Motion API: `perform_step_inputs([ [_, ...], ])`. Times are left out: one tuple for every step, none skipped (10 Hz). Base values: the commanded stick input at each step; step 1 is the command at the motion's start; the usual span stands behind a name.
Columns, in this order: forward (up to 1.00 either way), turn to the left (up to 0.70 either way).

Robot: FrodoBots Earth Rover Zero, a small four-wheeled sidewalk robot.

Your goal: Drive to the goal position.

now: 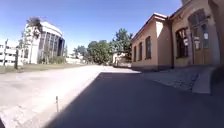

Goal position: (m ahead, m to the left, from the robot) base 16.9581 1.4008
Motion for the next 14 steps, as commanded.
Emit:
perform_step_inputs([
  [0.14,0.0],
  [0.13,0.0],
  [0.13,0.0],
  [0.13,0.0],
  [0.13,0.0],
  [0.13,0.0],
  [0.13,0.0],
  [0.13,0.0],
  [0.14,0.0],
  [0.14,0.0],
  [0.14,0.0],
  [0.13,0.0],
  [0.15,0.0],
  [0.14,0.0],
])
